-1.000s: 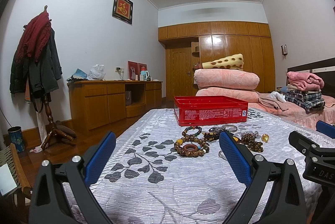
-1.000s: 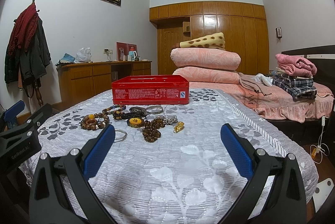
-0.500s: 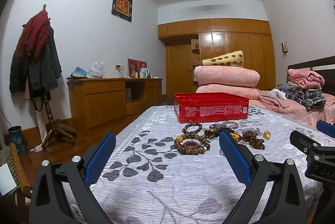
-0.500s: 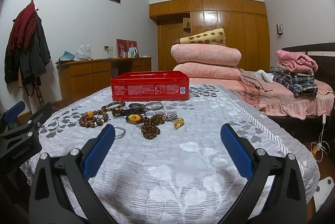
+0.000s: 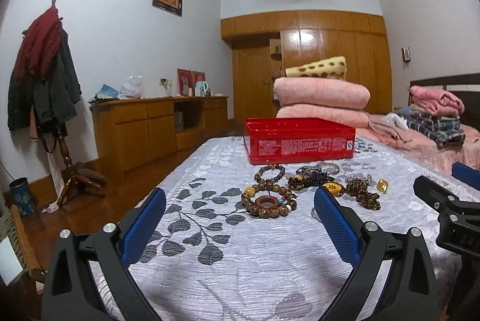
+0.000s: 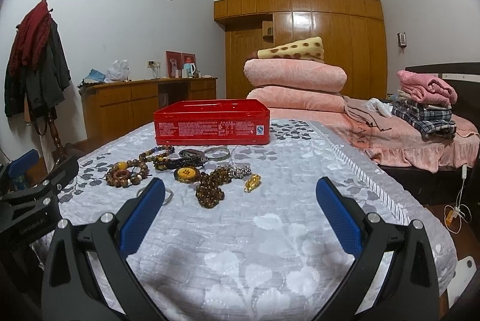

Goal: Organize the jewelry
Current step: 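Move left tool to the silver bangle while right tool approaches the brown bead strand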

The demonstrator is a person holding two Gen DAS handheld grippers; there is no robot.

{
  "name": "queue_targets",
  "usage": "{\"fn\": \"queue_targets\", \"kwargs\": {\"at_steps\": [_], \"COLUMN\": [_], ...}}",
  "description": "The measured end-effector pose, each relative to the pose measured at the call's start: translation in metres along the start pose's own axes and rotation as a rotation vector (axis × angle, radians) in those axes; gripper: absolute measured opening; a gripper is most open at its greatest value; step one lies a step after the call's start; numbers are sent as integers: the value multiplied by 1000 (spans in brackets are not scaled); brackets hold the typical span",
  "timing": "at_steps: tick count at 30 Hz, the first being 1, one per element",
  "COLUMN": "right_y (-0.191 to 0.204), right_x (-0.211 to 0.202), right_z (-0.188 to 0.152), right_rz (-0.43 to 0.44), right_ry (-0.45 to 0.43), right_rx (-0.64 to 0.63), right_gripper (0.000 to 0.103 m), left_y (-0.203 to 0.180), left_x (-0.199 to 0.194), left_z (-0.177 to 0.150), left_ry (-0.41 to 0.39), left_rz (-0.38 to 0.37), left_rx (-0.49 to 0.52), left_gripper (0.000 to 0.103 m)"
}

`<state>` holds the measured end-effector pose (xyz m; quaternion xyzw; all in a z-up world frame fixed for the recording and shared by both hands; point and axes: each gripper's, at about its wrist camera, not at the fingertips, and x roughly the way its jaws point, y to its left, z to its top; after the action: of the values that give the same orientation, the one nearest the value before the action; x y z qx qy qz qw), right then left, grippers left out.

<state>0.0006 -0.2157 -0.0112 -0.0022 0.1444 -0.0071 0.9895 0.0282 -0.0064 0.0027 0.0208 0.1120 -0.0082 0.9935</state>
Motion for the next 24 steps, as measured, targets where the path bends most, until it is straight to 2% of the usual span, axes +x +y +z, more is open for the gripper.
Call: {"fn": "queue_targets", "kwargs": {"at_steps": [8,13,18,21,23,24], "right_y": [-3,-7,-10,-14,-16,-17], "right_x": [23,37,49,57,62,64], "right_z": [8,14,19,21,22,23], "right_rz": [17,12,12,24,50,65], "right_ry": [89,164,238,282,312,326], "right_rx": [4,12,14,17,27,31], "right_gripper": [98,98,97,90,78,77], "left_y": [-7,-15,-25,-33,-40,-43], "left_x": [20,34,47,52,56,57], "left_z": [4,7,10,11,11,10], "left_ry": [78,166,249,294,313,321], "left_rz": [-18,-47,-93,-129,-150,-158], "left_rx": [1,-4,-9,-6,5,10], "left_gripper": [97,96,85,78,74,72]}}
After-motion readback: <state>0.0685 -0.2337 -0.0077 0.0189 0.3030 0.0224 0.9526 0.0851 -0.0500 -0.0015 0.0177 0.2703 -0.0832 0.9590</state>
